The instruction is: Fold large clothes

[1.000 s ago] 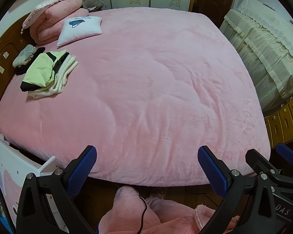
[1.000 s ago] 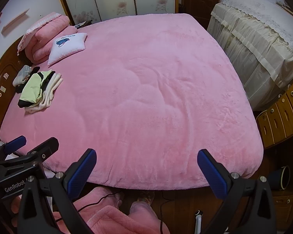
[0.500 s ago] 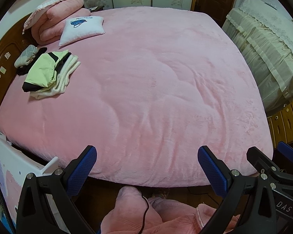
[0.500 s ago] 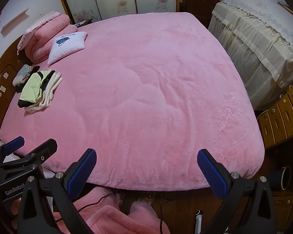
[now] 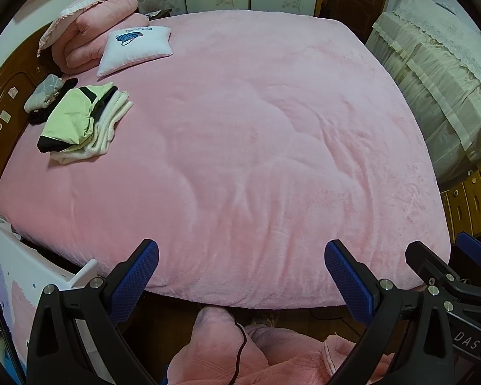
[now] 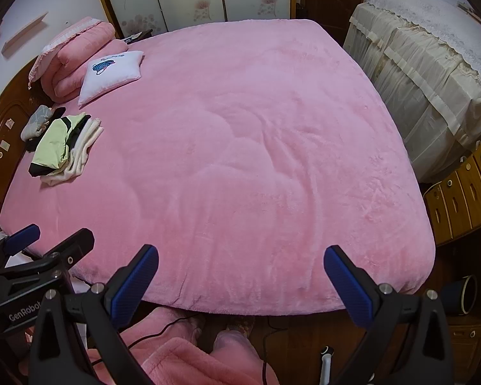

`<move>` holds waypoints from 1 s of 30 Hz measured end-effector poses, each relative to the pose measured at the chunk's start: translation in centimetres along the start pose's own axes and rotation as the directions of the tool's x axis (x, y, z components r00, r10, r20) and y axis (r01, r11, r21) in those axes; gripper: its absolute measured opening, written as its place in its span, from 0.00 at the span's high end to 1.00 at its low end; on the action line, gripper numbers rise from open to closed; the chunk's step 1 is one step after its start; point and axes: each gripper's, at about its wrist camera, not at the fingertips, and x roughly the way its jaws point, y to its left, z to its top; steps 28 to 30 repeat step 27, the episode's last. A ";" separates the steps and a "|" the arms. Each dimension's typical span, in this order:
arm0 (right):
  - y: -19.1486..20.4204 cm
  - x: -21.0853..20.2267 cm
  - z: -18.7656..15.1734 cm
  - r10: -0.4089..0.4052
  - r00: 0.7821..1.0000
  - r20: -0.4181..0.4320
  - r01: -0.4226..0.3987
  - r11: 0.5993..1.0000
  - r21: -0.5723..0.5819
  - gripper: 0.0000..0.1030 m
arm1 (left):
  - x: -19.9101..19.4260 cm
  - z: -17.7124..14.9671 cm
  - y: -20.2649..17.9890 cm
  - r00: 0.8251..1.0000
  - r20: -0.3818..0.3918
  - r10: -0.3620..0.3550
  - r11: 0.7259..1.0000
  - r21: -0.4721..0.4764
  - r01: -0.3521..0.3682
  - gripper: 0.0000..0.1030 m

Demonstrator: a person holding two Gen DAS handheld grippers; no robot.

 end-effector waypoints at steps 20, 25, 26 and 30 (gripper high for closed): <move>-0.3 0.2 0.3 0.001 1.000 -0.003 -0.001 1.000 -0.002 0.00 | 0.5 0.7 0.2 1.000 -0.015 0.010 1.000 0.016 -0.010 0.01; -0.4 0.3 0.4 0.002 1.000 -0.007 -0.002 1.000 -0.001 0.00 | 0.8 0.9 0.1 1.000 -0.021 0.011 1.000 0.020 -0.011 0.01; -0.6 0.4 0.6 0.002 1.000 -0.009 -0.002 1.000 -0.002 0.00 | 0.8 0.9 0.0 1.000 -0.020 0.012 1.000 0.019 -0.011 0.01; -0.7 0.4 0.6 0.002 1.000 -0.009 -0.002 1.000 -0.002 0.00 | 0.8 0.9 0.1 1.000 -0.022 0.012 1.000 0.020 -0.011 0.01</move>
